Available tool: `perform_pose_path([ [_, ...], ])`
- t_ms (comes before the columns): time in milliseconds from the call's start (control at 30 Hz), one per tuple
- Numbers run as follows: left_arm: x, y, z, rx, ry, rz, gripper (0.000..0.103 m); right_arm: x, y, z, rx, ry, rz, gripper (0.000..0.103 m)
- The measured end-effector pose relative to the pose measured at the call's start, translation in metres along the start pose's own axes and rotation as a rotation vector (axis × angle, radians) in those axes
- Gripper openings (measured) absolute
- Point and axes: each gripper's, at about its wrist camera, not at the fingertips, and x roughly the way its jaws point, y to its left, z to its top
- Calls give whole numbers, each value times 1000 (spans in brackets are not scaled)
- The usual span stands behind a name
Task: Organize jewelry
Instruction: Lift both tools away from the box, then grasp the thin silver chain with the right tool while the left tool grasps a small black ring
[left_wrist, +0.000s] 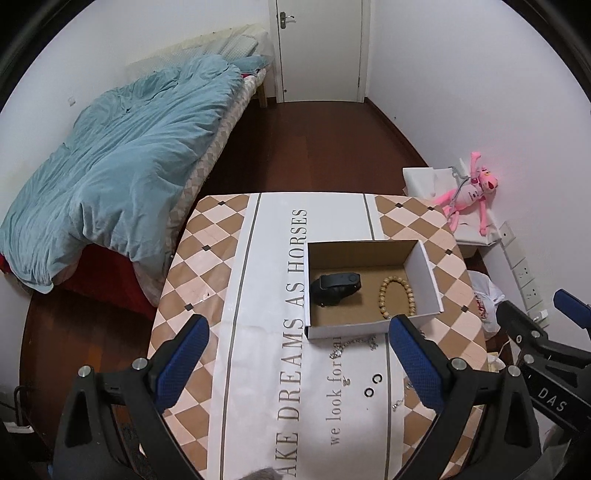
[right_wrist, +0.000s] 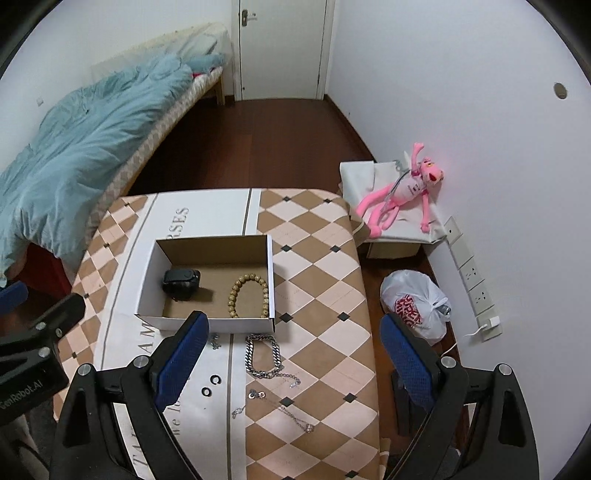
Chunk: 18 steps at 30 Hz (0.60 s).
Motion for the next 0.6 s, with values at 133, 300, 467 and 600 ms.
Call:
perform_pose_path([
  [133,-7,0,-4,-9,-5,-6,100,-11,-3,-4,23,-9,21,95],
  [300,1,2,-18,-31,26,-11,100,-2,-17,-18,70,36,47,95],
  [467,27,-2,-44,-16,59,38,100,40,-30,-52,98,147,69,95],
  [600,55,-2,-69,-19,121,75,100,81,-40,-89,101,242,76,95],
])
